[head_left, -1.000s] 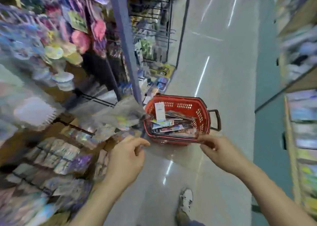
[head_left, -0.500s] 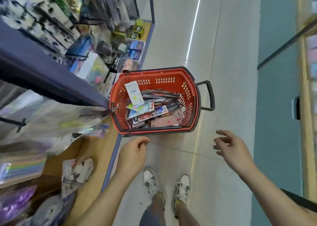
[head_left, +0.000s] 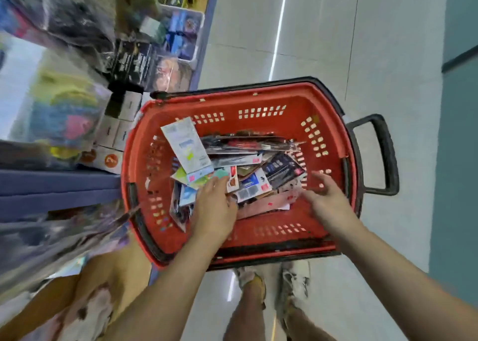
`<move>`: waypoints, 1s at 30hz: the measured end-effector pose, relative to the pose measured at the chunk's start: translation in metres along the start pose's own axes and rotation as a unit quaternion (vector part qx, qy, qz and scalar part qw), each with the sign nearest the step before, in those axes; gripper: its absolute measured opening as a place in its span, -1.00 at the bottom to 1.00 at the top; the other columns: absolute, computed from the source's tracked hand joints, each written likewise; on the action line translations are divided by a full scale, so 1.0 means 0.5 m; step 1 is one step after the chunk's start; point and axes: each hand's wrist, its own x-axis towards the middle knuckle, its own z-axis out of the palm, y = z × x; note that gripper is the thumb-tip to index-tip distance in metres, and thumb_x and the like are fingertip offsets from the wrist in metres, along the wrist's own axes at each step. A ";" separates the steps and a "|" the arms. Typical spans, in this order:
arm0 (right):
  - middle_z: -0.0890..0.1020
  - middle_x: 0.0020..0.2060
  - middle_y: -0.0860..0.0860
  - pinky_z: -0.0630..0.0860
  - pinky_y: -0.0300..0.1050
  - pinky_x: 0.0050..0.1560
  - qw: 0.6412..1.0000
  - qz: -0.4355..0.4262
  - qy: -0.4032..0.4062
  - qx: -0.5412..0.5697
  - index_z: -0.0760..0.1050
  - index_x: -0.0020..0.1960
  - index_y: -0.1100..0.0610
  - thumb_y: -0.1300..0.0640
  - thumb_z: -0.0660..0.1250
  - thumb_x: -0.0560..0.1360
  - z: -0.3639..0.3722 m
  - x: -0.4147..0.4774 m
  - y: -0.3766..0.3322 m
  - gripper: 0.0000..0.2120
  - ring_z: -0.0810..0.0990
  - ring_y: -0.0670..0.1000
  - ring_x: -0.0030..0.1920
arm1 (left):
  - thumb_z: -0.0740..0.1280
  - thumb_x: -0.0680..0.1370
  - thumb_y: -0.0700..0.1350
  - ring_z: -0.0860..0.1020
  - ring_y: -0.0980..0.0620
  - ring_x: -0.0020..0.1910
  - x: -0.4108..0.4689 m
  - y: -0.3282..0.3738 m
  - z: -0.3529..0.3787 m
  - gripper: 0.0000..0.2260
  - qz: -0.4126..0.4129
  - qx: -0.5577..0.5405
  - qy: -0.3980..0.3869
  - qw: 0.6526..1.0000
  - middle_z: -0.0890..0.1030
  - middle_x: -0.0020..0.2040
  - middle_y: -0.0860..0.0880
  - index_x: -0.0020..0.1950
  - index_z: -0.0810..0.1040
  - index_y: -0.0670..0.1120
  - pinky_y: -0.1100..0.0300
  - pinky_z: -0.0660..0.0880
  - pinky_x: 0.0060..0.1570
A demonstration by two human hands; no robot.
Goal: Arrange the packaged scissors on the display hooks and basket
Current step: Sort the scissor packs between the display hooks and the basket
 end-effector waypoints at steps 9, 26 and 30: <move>0.64 -0.04 0.12 0.59 -0.01 -0.18 0.988 0.091 -0.037 0.120 0.45 0.32 -0.02 0.36 0.44 0.44 0.221 0.248 0.108 -0.47 0.61 0.14 -0.21 | 0.30 0.56 -0.19 0.04 -0.25 0.55 0.176 -0.061 0.153 -0.19 0.004 0.195 -0.103 0.975 -0.09 0.60 -0.18 0.59 -0.21 0.08 -0.09 0.24 0.42; 0.60 -0.01 -0.28 0.36 -0.64 -0.22 0.985 -0.152 0.023 -0.081 0.53 0.24 -0.07 0.40 0.31 0.52 0.049 0.066 -0.011 -0.54 0.50 -0.55 -0.16 | 0.44 0.47 -0.34 0.63 0.34 -0.22 0.030 0.006 -0.147 -0.60 -0.050 -0.350 0.204 0.913 0.64 -0.28 0.35 -0.16 0.61 0.22 0.49 0.49 -0.29; 0.65 0.04 -0.09 0.58 -0.36 -0.07 0.954 -0.227 -0.008 -0.194 0.48 0.34 -0.25 0.29 0.23 0.59 0.010 0.047 -0.065 -0.50 0.61 -0.32 -0.07 | 0.48 0.39 -0.20 0.71 -0.02 -0.15 0.012 0.023 -0.179 -0.79 -0.099 -0.480 0.200 0.848 0.72 -0.16 0.08 -0.20 0.70 0.15 -0.07 0.65 -0.14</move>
